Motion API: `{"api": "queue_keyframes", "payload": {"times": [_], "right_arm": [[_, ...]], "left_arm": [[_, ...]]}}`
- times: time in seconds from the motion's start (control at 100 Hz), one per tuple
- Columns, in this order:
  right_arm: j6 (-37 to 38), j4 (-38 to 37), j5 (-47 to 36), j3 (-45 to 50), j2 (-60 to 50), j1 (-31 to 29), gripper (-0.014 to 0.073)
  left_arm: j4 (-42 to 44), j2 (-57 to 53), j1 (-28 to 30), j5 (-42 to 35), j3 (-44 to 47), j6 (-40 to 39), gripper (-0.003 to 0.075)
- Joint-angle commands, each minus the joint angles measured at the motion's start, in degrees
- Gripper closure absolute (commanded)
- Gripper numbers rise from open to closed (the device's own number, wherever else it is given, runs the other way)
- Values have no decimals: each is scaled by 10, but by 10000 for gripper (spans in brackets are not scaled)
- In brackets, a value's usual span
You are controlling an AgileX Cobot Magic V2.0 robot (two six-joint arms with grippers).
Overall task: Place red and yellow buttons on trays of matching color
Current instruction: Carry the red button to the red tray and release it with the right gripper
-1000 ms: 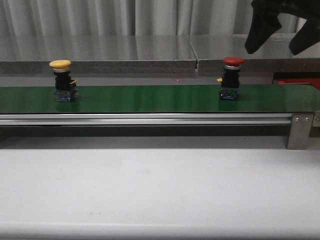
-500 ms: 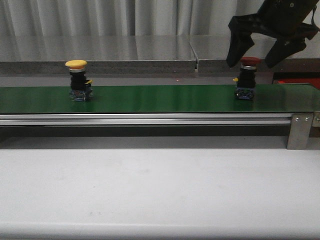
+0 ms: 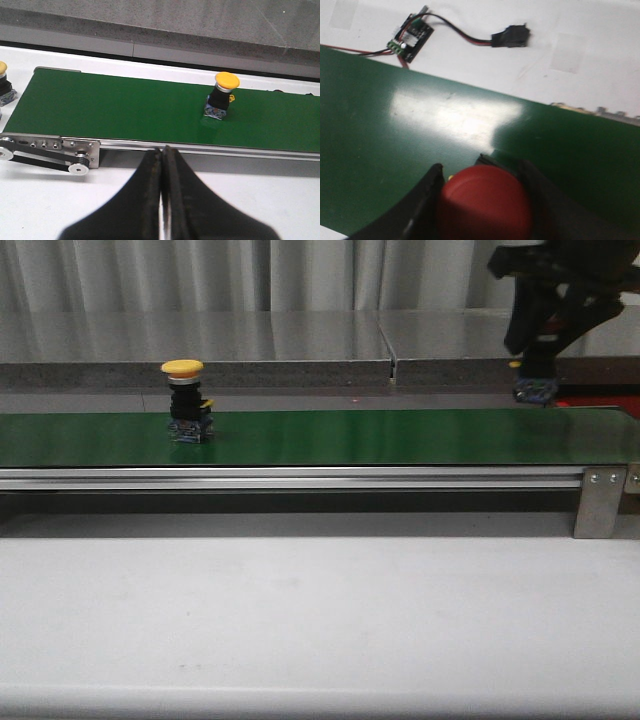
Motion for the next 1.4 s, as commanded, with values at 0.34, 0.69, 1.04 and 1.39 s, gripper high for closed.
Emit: {"api": "queue_keyframes", "payload": {"times": [0.34,0.69,1.04,1.39], "right_arm": [[-3,2,8,-111,-24,-218,494],[-3,4,-70,-112,64,-261,494],[-3,6,-93,-112,127,-260,494],[-3,10,-87,-112,147,-260,343]], "left_arm": [[-13,0,-5,-34,-16,0,739],[-13,0,-5,-34,-16,0,739],[-13,0,-5,-34,-16,0,739],[-13,0,-5,-34,-16,0,739]]}}
